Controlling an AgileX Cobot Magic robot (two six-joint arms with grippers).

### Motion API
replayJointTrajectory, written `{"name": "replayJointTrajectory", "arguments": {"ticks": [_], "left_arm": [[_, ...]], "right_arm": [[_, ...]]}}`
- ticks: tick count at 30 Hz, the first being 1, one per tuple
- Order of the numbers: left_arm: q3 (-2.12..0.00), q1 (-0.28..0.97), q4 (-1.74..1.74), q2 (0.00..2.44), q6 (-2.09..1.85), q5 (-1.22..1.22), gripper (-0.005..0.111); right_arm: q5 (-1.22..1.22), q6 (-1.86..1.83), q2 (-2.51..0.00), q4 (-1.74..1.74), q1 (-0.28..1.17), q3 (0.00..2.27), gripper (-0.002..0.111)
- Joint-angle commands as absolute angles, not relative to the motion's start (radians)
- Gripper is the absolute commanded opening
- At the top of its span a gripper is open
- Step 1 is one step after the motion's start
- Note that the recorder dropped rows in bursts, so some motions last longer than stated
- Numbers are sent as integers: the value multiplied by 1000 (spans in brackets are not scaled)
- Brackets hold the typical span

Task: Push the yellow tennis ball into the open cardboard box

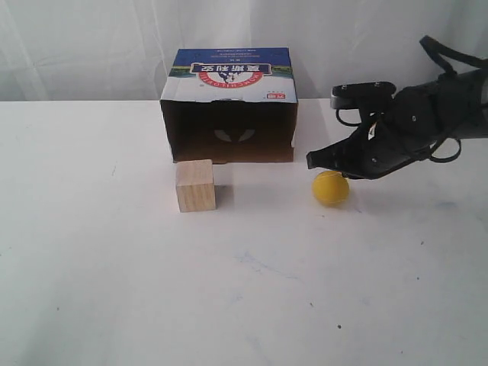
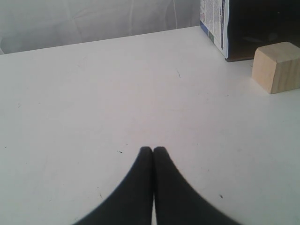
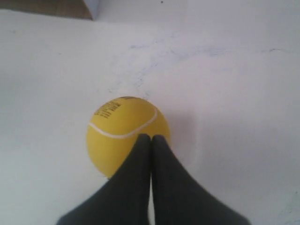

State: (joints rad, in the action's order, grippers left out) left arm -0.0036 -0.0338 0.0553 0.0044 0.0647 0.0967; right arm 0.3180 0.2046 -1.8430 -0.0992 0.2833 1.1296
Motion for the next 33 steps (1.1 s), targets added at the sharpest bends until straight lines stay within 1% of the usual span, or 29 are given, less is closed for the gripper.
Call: {"name": "replayJointTrajectory", "arguments": {"ticks": [1,12,21,27,33], "left_arm": [[0,-27,59,0,63,90,0],[0,-27,59,0,63,90,0],[0,-27,59,0,63,90,0],[0,-27,59,0,63,90,0],[0,-27,59,0,63,90,0]], "right_arm": [[289,160,-1810,-74,327,1127,0],[268,153,-1831,-58,376,1127,0],[228,153,-1838,-41,453,1127,0],[307,153,-1838,-33,467,1127,0],[332,153,-1838,-33,469,1127,0]]}}
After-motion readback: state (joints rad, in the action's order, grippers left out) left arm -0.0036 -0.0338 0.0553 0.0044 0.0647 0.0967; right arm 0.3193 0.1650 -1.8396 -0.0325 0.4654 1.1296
